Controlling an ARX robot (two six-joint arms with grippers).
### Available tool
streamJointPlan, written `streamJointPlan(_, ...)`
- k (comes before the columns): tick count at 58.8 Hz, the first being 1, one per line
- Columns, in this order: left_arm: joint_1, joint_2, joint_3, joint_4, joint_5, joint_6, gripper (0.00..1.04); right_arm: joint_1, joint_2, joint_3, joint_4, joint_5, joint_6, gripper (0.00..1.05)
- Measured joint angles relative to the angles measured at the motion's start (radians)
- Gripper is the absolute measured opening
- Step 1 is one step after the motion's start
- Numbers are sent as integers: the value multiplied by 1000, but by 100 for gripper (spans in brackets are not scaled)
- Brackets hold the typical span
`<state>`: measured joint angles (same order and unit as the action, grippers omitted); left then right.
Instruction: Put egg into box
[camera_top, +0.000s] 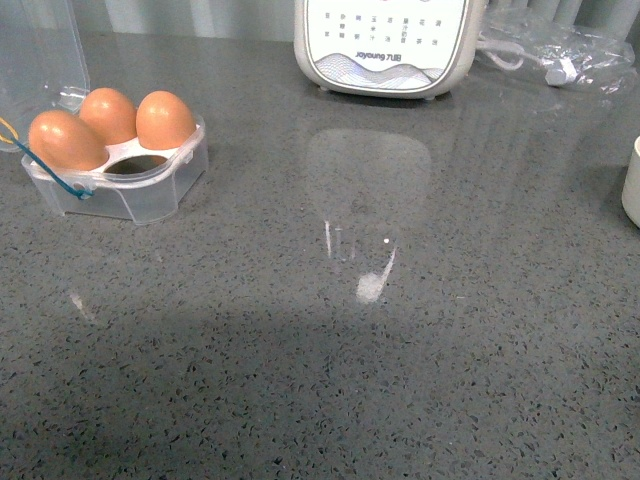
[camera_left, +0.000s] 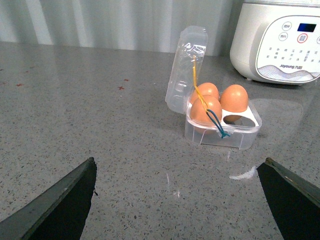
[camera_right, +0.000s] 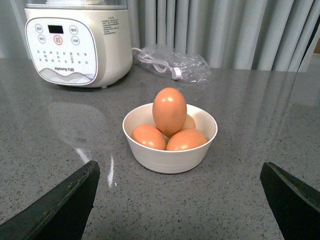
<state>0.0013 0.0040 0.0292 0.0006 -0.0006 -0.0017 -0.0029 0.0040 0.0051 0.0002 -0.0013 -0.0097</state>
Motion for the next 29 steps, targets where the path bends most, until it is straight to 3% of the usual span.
streamJointPlan(29,0,0,0,0,0,0,98,0,0,0,0,0,0,98)
